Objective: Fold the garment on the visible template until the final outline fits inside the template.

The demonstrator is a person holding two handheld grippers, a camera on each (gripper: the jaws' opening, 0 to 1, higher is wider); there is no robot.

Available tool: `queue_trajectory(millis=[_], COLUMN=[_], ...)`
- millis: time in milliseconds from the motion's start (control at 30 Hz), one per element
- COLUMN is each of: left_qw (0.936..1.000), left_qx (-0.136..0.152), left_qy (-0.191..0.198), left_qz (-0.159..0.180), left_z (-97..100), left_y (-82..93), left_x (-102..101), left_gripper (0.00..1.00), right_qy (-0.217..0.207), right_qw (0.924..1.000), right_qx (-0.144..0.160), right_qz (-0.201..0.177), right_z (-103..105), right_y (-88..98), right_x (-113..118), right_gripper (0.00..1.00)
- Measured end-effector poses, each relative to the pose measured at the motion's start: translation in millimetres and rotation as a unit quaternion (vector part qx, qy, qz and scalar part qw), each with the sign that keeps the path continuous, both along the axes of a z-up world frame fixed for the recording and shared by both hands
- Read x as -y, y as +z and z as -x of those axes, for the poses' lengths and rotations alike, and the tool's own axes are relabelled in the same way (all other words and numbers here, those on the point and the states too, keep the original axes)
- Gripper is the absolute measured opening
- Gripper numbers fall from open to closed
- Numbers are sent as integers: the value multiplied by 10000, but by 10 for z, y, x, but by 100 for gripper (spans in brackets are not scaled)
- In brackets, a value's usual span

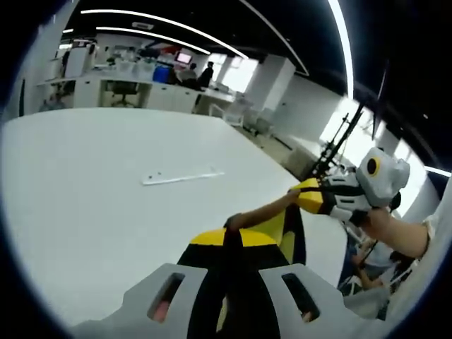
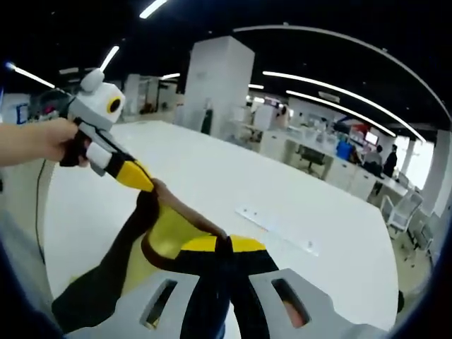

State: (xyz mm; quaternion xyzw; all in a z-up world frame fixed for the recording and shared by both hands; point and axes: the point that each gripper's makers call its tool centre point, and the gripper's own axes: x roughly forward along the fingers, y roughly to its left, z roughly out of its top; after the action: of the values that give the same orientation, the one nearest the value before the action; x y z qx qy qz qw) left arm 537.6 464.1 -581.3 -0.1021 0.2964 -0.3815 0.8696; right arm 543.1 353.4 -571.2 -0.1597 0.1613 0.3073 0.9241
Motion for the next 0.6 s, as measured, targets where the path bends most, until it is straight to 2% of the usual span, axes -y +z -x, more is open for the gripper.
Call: queue_trajectory(millis=[600], left_qw=[9999], left_qx=[-105], left_qy=[33], left_qz=[-80], left_z=[-181], left_y=[-222], left_x=[5], left_gripper=[1], right_qy=[12], right_qw=[9999], right_qx=[-90], right_qz=[81], right_z=[-231], right_y=[-209], right_x=[-7], right_gripper=[4])
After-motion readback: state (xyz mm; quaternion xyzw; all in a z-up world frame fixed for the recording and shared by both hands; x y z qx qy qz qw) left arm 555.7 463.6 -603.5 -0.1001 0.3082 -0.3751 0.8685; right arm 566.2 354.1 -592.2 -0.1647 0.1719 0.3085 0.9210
